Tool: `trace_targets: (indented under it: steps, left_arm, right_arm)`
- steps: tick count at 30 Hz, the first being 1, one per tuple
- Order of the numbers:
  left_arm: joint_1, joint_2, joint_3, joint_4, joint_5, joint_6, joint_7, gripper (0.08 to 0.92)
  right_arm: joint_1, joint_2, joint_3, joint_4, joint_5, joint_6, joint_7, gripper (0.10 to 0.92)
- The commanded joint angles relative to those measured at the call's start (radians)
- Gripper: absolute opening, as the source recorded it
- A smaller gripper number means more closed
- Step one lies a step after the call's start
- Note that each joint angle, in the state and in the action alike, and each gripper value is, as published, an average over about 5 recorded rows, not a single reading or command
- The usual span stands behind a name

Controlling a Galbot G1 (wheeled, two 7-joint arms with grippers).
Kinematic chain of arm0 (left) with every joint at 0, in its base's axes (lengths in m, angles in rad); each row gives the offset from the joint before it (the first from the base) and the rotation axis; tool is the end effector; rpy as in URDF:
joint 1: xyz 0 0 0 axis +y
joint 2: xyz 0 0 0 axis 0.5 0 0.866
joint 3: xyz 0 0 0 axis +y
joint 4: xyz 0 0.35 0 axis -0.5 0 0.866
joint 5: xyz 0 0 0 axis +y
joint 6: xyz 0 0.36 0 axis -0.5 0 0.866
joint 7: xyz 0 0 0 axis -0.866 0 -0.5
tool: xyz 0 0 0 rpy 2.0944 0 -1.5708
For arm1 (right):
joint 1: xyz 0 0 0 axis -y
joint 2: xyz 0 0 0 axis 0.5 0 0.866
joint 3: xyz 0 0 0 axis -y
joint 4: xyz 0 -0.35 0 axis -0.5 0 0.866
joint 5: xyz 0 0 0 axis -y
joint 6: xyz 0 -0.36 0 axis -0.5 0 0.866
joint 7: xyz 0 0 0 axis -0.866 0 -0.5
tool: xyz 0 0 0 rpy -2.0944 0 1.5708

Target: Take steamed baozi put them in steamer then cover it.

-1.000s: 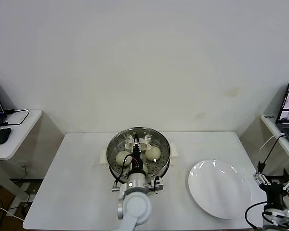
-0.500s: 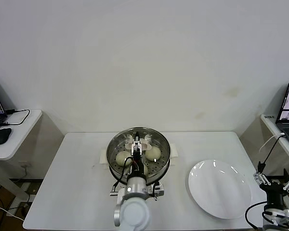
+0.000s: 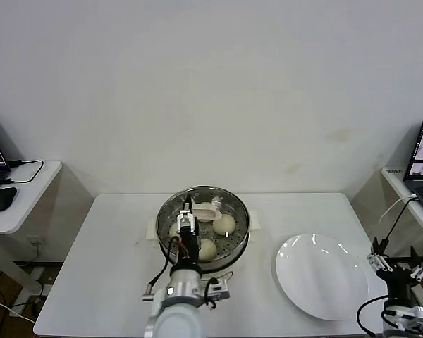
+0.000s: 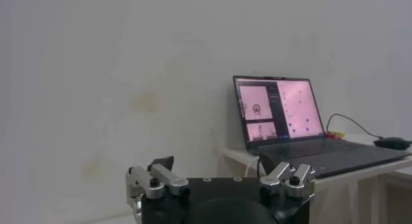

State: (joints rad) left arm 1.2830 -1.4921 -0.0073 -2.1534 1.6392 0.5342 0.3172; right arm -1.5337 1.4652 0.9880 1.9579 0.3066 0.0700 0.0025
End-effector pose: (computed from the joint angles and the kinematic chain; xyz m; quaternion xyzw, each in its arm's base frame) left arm 0.2161 -0.1360 -0.2197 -0.0017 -0.7601 -0.6497 0.0084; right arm 0.1713 -0.1711 -0.3136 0.1912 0.9812 -0.0004 0.0271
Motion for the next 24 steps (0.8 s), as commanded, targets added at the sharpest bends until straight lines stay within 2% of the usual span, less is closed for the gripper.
trace_targets:
  steps: [1,3,6,9,12,18,24]
  left_arm:
    - [0.141,0.128,-0.163,-0.27,-0.338,-0.003,-0.086,0.823]
    - [0.156,0.149,-0.272,-0.273,-0.552,-0.035,-0.184,0.823]
    - [0.185,0.147,-0.475,-0.233,-0.896,-0.182,-0.278,0.823]
    - [0.224,0.133,-0.655,-0.171,-1.181,-0.362,-0.266,0.823]
    - [0.27,0.122,-0.776,-0.105,-1.382,-0.484,-0.239,0.823]
    - [0.358,0.09,-0.868,-0.029,-1.514,-0.604,-0.236,0.823]
    - [0.424,0.076,-0.861,-0.016,-1.563,-0.554,-0.2,0.823]
  right_arm:
    - [-0.039,-0.077,-0.081,0.033,0.07,-0.078,-0.002,0.823]
    - [-0.045,-0.109,-0.108,0.04,0.084,-0.101,-0.004,0.823]
    - [-0.048,-0.143,-0.152,0.044,0.095,-0.113,-0.008,0.823]
    - [-0.05,-0.163,-0.194,0.037,0.094,-0.114,-0.012,0.823]
    - [-0.052,-0.173,-0.232,0.02,0.087,-0.108,-0.013,0.823]
    - [-0.044,-0.173,-0.282,-0.021,0.074,-0.074,-0.005,0.823]
    - [-0.059,-0.178,-0.291,-0.005,0.053,-0.169,0.017,0.823]
